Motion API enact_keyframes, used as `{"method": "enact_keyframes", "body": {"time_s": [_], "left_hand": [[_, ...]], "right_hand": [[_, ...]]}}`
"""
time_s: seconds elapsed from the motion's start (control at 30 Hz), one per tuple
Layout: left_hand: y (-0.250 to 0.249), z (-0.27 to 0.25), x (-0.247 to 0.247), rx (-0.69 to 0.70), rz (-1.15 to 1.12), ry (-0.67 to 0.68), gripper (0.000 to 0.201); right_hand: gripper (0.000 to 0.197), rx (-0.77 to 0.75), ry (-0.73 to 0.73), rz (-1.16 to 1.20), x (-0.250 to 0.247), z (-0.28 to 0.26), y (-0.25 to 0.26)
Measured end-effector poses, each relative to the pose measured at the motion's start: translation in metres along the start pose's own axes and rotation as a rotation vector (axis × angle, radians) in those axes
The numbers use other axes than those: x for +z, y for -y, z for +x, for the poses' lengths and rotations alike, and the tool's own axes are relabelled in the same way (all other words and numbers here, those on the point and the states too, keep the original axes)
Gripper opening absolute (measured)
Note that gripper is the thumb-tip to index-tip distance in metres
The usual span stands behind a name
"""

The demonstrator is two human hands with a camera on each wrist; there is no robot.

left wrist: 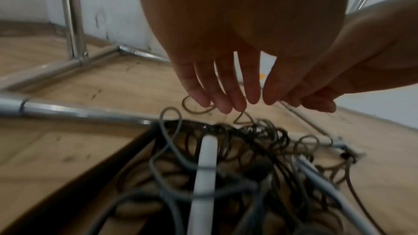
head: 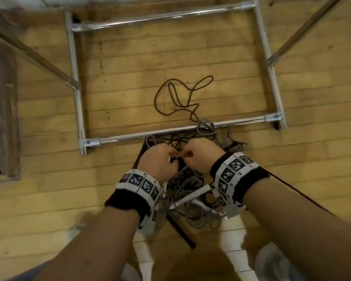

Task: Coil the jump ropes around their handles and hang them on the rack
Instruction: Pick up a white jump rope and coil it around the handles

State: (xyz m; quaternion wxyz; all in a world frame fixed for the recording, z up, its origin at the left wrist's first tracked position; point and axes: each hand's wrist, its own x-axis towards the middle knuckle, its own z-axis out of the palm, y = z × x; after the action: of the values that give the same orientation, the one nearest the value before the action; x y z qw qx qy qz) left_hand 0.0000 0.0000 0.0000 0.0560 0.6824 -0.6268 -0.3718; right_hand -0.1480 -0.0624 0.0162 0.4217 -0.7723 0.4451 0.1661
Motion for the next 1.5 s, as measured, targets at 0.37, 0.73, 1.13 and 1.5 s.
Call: {"method": "enact_keyframes", "body": {"time_s": [0.37,0.73,1.13,1.5], "left_hand": [[0.03,-0.019,0.045,0.048,0.164,0.096,0.028],[-0.062,-0.028,-0.055,0.014,-0.572,-0.184,0.008],[-0.154,-0.12,-0.185,0.176,-0.819,-0.24,0.025],[-0.217,-0.208,-0.254,0.344,-0.503,-0.512,0.031]], "right_hand": [[0.02,-0.025,-0.068,0.046,0.056,0.007,-0.024],[0.011,-0.367,-0.478,0.362,-0.07,-0.059,0.053],[0.01,-0.627,-0.891,0.719,-0.173,-0.194,0.153],[0.019,-0.581,-0.269,0.486,-0.15,-0.26,0.192]]}}
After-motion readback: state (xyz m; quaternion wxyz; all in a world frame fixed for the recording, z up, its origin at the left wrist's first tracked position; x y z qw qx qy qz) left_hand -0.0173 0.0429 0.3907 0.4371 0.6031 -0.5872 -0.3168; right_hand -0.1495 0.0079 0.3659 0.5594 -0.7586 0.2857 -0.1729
